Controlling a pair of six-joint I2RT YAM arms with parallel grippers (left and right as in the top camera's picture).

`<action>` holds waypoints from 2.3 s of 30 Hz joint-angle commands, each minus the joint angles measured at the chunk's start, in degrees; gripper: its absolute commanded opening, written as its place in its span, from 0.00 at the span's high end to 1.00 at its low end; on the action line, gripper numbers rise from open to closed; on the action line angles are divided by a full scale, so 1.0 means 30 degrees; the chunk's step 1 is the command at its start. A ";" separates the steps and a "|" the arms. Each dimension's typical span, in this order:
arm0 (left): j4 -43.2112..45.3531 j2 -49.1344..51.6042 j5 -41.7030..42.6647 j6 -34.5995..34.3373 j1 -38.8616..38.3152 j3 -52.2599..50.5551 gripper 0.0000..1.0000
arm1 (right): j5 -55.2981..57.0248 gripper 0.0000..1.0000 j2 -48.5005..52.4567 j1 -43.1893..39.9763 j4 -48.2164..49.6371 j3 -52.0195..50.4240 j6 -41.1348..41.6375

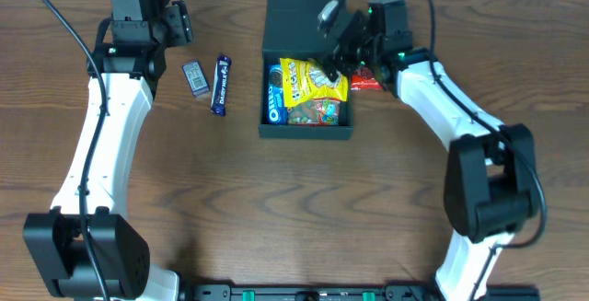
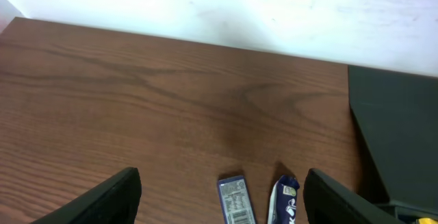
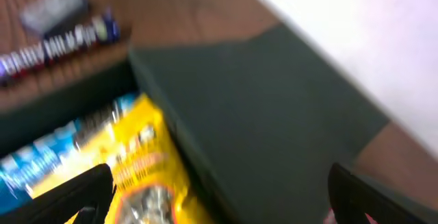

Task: Pack container
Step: 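Lower the yellow Hacks bag into the box and release, then move the right gripper to the red Hacks bag and grasp it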

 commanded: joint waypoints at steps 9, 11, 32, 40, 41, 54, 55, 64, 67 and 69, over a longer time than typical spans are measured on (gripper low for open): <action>-0.0051 -0.0160 -0.0124 0.0058 0.0066 0.0459 0.22 | 0.4131 0.01 -0.4233 -0.1588 -0.0984 0.0138 0.4065; -0.0051 -0.0160 -0.0117 0.0058 0.0066 0.0459 0.22 | 0.4991 0.01 -0.3978 -0.2368 -0.2164 0.0138 0.5493; -0.0051 -0.0160 -0.0095 0.0051 0.0058 0.0459 0.19 | 0.5268 0.15 0.2025 -0.2965 -0.3701 0.0138 1.2131; -0.0044 -0.0160 0.0758 0.0058 0.0058 0.0459 0.04 | 0.6623 0.19 0.3053 -0.2186 -0.3694 0.0138 1.2123; -0.0044 -0.0160 0.0758 0.0058 0.0058 0.0459 0.05 | 0.7023 0.19 0.3053 -0.2106 -0.3694 0.0138 1.2123; -0.0044 -0.0160 0.0758 0.0058 0.0058 0.0459 0.05 | 0.8466 0.36 0.3694 -0.1938 -0.3759 0.0138 1.2116; -0.0044 -0.0160 0.0758 0.0058 0.0058 0.0459 0.05 | 0.8466 0.36 0.3789 -0.1938 -0.3774 0.0138 1.2116; -0.0044 -0.0160 0.0758 0.0058 0.0058 0.0459 0.05 | 0.8473 0.64 0.4160 -0.1938 -0.3942 0.0138 1.2101; -0.0051 -0.0160 0.0758 0.0058 0.0058 0.0459 0.05 | 0.8473 0.77 0.4160 -0.1938 -0.4131 0.0138 1.2101; -0.0051 -0.0160 0.0758 0.0058 0.0058 0.0459 0.05 | 0.8488 0.84 0.4160 -0.1945 -0.4306 0.0138 1.2087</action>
